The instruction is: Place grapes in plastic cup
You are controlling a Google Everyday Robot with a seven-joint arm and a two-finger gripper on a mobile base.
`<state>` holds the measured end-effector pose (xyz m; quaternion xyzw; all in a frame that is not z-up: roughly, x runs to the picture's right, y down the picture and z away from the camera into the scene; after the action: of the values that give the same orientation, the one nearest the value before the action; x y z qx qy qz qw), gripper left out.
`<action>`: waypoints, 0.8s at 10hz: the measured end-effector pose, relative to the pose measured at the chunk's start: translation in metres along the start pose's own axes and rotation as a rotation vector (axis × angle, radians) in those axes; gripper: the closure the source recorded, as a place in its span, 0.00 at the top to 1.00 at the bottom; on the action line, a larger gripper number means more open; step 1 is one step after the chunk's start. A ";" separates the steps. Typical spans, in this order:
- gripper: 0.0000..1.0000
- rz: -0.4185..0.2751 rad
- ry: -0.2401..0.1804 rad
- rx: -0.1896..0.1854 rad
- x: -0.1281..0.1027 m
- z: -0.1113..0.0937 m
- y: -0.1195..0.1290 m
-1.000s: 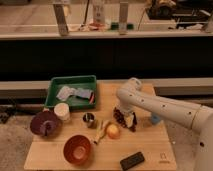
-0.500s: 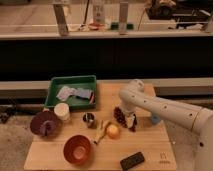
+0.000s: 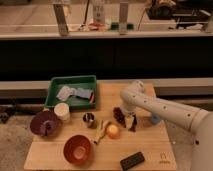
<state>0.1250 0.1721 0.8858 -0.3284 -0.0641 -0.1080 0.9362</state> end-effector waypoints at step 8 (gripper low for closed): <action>0.25 0.056 -0.048 0.018 -0.003 -0.005 -0.003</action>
<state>0.1216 0.1667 0.8830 -0.3239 -0.0784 -0.0732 0.9400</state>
